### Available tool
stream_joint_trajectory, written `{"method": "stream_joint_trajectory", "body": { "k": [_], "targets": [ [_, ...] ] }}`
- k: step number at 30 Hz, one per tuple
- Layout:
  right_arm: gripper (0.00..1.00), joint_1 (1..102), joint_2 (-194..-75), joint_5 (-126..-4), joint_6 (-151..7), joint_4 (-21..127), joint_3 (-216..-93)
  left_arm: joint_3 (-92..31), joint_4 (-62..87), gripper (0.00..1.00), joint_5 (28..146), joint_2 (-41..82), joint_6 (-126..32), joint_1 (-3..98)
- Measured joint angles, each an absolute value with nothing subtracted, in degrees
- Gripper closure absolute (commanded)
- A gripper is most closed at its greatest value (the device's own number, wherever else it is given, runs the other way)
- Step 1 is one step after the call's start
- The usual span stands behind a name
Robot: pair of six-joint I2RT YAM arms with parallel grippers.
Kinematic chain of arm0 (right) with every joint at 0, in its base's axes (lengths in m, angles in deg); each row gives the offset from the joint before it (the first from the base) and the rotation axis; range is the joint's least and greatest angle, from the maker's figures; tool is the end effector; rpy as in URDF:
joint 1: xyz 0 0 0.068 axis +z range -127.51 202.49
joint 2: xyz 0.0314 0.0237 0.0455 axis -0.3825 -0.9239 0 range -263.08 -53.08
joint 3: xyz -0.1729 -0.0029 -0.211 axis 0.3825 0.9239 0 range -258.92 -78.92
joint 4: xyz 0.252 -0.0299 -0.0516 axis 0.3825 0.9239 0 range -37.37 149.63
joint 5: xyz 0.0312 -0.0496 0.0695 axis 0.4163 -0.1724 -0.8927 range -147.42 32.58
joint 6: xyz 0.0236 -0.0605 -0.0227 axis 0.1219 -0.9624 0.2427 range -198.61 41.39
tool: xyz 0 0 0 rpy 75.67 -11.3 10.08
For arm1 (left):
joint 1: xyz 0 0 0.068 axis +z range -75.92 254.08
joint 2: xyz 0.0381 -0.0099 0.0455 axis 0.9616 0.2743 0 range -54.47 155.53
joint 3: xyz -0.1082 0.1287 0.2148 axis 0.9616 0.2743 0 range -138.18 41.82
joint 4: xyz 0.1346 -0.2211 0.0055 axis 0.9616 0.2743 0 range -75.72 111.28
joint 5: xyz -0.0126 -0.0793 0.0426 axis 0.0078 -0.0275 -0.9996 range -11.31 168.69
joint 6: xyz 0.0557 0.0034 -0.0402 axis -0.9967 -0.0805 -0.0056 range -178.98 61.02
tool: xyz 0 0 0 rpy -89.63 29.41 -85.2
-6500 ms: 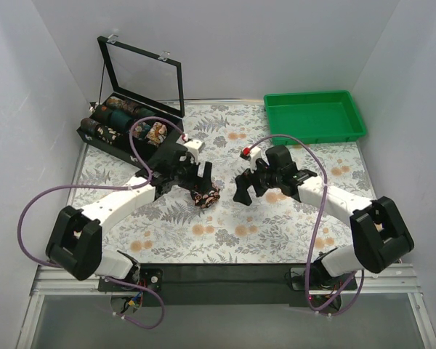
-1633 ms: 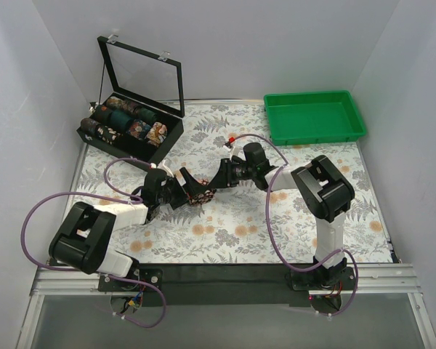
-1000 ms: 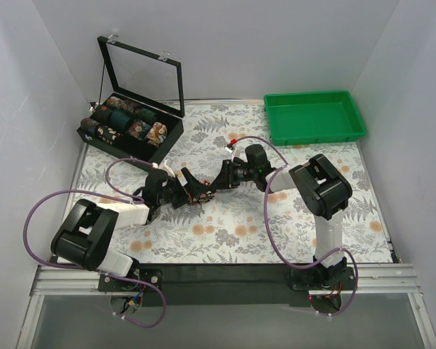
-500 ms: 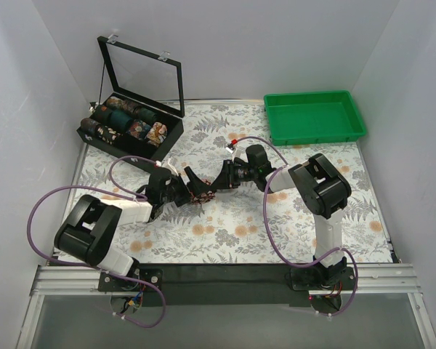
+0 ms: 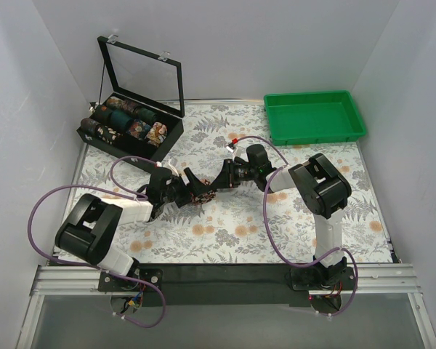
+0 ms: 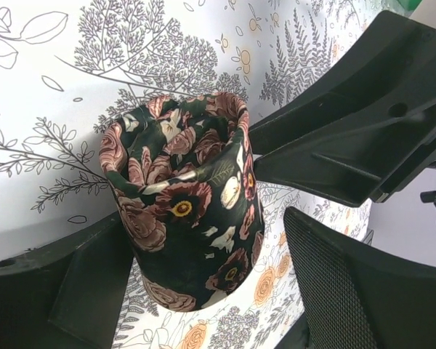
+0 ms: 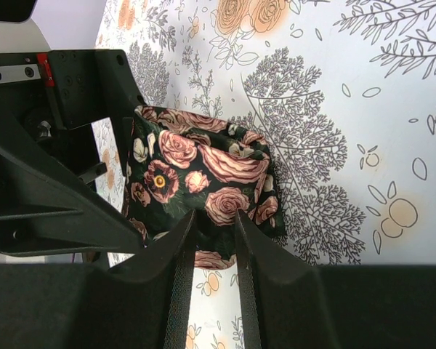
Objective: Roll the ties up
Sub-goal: Place the rolled tie into the container
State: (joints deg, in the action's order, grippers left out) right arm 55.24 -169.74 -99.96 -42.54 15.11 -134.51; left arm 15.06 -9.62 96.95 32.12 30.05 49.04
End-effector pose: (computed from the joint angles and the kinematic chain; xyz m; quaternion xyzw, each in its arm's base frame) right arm 0.3276 0.2553 0.1204 -0.1761 0.7850 0.5389 0.2497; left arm 0.2468 -0.1344 0.1233 -0.4048 0.7840 -0.4535 0.1257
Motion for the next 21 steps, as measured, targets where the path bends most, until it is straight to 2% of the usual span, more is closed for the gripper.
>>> {"method": "stream_joint_trajectory", "body": {
  "k": [7,12,16,21],
  "targets": [
    [0.71,55.2,-169.7,-99.7,-42.3,14.9,-134.5,14.7,-8.0,0.40,96.7,32.5,30.0,49.0],
    [0.71,55.2,-169.7,-99.6,-42.3,14.8,-134.5,14.5,-7.1,0.39,96.6,32.6,30.0,49.0],
    [0.71,55.2,-169.7,-99.5,-42.3,14.7,-134.5,14.1,-6.9,0.32,96.7,32.6,30.4,48.8],
    [0.71,55.2,-169.7,-99.1,-42.1,14.5,-134.5,13.9,-6.9,0.35,97.0,32.6,30.4,48.7]
  ]
}}
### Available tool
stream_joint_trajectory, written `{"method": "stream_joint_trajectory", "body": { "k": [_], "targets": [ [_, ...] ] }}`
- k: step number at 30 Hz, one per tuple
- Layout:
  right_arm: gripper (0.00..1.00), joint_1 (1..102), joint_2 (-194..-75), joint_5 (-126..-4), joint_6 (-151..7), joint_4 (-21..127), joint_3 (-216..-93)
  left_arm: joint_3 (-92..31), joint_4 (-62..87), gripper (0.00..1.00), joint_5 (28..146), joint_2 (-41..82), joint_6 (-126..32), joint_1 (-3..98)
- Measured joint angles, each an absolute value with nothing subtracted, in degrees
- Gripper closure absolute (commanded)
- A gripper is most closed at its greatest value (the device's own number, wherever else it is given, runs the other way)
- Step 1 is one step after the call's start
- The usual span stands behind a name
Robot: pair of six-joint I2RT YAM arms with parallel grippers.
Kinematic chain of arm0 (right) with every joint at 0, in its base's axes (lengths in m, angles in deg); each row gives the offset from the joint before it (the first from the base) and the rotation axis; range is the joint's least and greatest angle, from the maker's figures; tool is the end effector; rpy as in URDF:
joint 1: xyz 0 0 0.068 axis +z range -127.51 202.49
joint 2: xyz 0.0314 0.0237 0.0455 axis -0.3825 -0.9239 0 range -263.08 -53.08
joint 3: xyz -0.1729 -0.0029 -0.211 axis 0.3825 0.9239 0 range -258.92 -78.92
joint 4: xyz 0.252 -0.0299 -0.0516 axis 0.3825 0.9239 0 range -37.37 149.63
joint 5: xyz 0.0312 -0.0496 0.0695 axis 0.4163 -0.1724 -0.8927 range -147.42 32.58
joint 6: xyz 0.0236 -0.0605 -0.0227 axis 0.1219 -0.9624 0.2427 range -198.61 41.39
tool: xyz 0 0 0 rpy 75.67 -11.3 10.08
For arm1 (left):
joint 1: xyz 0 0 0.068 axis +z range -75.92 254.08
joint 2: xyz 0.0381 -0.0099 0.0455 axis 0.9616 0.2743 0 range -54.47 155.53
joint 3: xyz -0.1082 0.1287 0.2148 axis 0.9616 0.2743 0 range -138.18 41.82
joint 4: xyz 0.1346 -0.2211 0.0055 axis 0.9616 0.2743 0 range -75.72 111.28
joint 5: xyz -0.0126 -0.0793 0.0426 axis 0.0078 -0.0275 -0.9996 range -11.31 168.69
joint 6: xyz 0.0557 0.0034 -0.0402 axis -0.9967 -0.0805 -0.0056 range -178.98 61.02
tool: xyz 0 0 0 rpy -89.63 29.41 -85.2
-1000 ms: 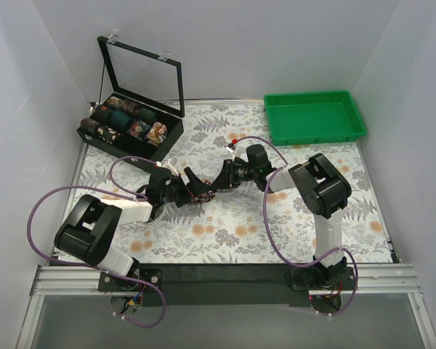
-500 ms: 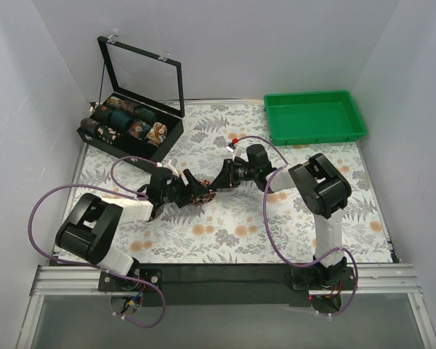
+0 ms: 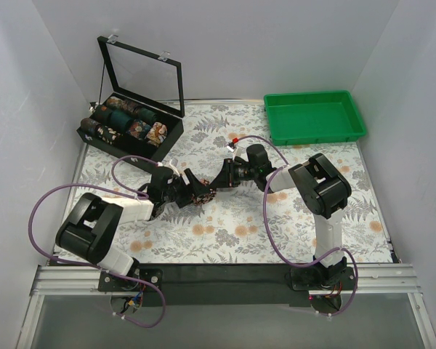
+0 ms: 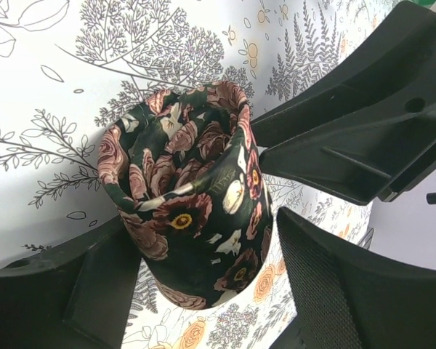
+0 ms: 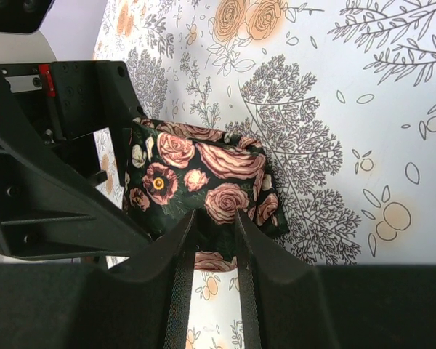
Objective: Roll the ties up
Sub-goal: Place the rolled tie into the container
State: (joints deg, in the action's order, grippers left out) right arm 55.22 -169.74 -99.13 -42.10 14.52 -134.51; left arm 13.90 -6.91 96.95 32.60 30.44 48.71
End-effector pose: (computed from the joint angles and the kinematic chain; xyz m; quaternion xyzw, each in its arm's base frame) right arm 0.3288 0.2552 0.1212 -0.1708 0.7852 0.5374 0.2560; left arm 0.2475 -0.1365 0.1219 -0.4115 0.7891 -0.4418 0.1133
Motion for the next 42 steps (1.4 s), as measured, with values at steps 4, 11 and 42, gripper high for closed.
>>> {"method": "stream_joint_trajectory", "body": {
  "k": [4,11,42],
  "targets": [
    [0.71,55.2,-169.7,-98.8,-42.0,14.0,-134.5,13.6,-6.8,0.40,97.0,33.2,30.4,48.7],
    [0.71,55.2,-169.7,-98.2,-41.7,13.4,-134.2,13.0,-5.5,0.47,95.8,33.5,29.8,48.1],
    [0.33,44.7,-145.9,-97.1,-48.8,20.1,-122.1,8.0,7.4,0.71,93.4,29.6,27.0,47.0]
  ]
}}
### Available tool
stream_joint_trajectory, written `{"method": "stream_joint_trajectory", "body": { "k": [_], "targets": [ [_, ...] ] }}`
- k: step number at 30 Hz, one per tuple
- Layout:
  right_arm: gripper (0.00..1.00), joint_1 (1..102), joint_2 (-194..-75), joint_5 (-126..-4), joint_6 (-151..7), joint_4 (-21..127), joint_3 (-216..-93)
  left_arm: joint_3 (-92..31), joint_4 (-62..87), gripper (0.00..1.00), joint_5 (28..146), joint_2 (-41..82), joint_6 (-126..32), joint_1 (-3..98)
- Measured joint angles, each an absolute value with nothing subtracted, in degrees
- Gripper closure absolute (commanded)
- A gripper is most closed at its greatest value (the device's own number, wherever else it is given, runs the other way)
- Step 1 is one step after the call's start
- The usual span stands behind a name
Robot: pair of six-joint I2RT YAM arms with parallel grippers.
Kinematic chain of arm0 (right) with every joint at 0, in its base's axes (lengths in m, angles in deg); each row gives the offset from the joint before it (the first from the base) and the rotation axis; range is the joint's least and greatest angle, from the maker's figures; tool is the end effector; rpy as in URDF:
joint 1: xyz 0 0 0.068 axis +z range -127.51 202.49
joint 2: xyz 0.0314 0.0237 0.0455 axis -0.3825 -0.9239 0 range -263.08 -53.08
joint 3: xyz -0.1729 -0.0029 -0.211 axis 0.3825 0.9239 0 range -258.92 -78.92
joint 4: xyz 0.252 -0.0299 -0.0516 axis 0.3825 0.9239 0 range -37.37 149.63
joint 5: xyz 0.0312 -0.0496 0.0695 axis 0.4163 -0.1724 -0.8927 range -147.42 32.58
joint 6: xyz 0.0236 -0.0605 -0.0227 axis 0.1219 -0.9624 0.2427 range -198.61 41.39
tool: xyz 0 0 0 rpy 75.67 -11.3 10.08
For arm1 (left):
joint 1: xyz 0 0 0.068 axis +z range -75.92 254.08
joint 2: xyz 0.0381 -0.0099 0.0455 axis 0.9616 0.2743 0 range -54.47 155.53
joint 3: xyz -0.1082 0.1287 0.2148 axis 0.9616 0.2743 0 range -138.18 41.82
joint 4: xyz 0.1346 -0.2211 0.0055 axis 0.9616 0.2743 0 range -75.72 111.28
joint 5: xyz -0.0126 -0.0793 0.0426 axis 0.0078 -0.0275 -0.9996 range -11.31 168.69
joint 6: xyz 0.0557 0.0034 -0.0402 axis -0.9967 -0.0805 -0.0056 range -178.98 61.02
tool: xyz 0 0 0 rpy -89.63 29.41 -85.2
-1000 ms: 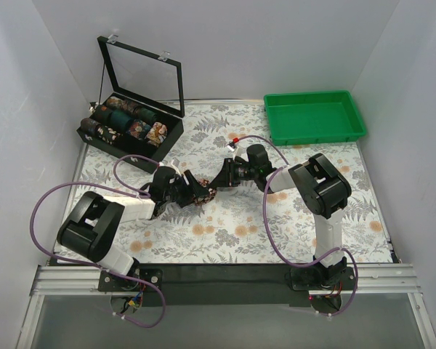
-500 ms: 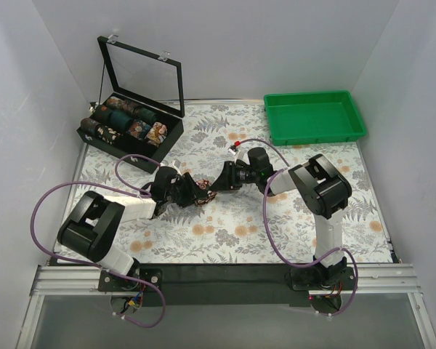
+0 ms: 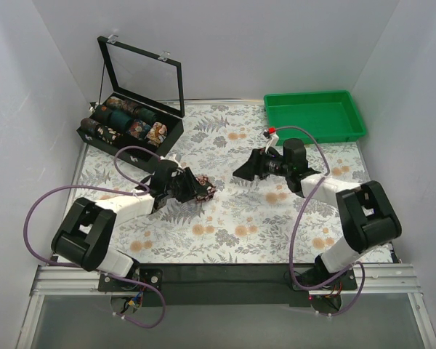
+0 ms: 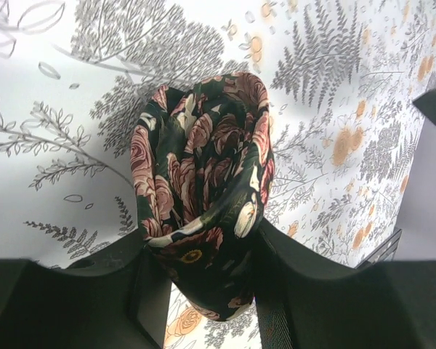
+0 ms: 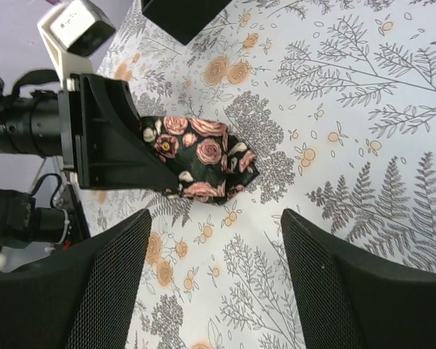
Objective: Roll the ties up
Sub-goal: Place the rolled tie into the container
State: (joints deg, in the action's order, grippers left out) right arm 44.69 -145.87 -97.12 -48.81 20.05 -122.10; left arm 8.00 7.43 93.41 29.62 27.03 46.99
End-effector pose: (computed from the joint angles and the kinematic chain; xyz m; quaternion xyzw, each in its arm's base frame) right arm 0.3082 0.1640 0.1973 -0.1513 0.7680 0.4906 0.3829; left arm 0.2487 -0.1429 0.1403 -0.4039 0.8180 -0.3921 0.1180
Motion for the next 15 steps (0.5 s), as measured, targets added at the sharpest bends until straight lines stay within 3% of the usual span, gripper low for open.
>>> {"method": "stream_joint_trajectory", "body": {
  "k": [6,15],
  "targets": [
    [0.33,44.5,-136.6,-93.3,-56.2,31.8,-119.1,3.2,11.9,0.71,92.6,28.6,25.6,47.6],
    [0.15,44.5,-126.0,-87.1,-63.9,48.2,-113.9,-9.6,22.1,0.70,91.5,27.6,22.6,53.2]
  ]
}}
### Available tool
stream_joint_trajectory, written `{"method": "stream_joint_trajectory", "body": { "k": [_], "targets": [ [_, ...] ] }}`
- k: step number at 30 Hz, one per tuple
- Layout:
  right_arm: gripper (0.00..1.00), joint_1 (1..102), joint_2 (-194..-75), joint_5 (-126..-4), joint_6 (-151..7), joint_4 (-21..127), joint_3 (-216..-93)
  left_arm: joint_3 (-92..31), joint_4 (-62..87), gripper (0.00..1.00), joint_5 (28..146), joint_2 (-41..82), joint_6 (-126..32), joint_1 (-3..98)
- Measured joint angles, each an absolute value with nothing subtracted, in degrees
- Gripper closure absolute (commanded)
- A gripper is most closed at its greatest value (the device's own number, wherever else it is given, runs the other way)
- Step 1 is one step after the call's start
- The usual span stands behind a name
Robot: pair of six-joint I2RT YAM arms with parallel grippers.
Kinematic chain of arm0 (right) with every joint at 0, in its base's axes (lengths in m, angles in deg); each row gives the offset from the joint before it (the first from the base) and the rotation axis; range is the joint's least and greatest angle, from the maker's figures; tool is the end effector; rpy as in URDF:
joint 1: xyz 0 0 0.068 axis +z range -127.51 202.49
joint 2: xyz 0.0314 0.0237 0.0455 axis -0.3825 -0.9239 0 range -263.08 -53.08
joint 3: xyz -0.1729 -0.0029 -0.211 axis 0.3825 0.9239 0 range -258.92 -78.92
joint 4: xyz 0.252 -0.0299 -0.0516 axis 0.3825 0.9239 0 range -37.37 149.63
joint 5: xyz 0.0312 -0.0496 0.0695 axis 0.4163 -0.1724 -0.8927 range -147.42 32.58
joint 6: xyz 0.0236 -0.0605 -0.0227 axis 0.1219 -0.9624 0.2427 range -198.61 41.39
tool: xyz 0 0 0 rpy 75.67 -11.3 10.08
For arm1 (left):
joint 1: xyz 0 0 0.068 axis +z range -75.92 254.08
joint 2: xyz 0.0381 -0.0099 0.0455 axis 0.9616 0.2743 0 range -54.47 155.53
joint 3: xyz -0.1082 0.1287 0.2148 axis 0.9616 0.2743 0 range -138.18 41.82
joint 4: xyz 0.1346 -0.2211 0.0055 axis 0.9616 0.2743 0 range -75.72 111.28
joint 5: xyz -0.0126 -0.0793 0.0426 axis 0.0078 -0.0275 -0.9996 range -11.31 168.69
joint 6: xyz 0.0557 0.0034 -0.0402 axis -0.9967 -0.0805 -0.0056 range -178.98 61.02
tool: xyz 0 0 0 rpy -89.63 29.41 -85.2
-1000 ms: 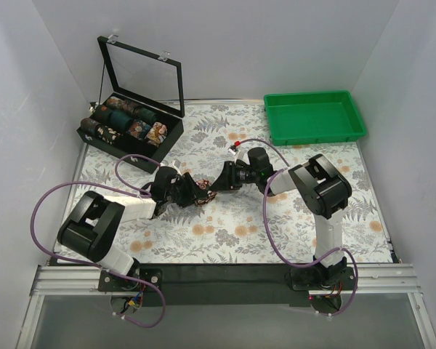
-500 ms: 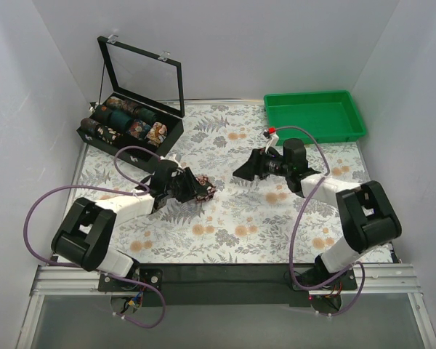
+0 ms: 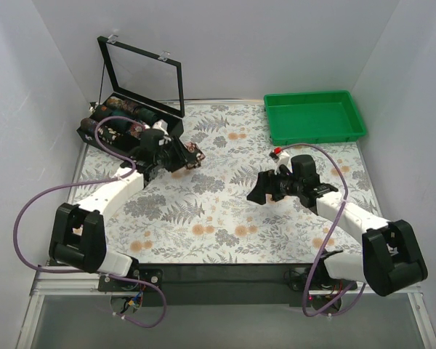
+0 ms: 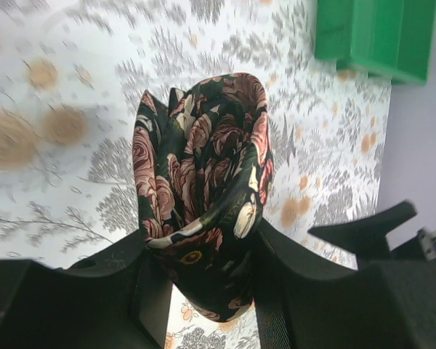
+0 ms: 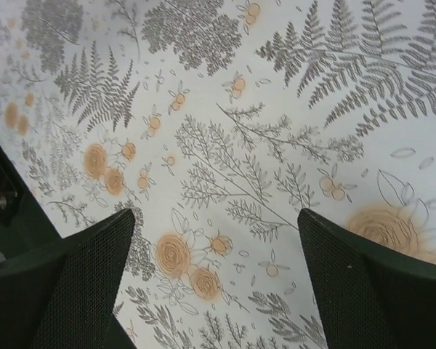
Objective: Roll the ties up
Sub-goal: Place the rolled tie into the container
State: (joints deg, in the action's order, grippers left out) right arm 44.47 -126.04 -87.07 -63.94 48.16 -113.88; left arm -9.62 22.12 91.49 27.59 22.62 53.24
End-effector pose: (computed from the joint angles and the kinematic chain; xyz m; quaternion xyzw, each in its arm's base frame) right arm 0.2425 0.1274 0.1964 -0.1751 0.8422 0.3578 0.3632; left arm 0.2974 -0.1262 0.2235 -0.4108 0.7965 -0.3997 0.1924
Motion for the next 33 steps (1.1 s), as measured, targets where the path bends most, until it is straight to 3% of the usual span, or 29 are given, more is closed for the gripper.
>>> {"method": "stream_joint_trajectory", "body": {
  "k": [5,17,33],
  "targets": [
    [0.05,43.9,-120.7,-83.5,-66.8,55.7,-112.9,-18.5,27.2,0.69,90.5,27.6,19.8,59.1],
    [0.05,43.8,-113.7,-80.5,-70.1,63.5,-112.8,-31.9,31.5,0.69,90.1,34.5,15.9,75.6],
    [0.05,43.7,-112.4,-78.1,-72.7,66.6,-112.0,-33.0,31.1,0.68,91.5,47.0,12.7,87.9]
  ]
}}
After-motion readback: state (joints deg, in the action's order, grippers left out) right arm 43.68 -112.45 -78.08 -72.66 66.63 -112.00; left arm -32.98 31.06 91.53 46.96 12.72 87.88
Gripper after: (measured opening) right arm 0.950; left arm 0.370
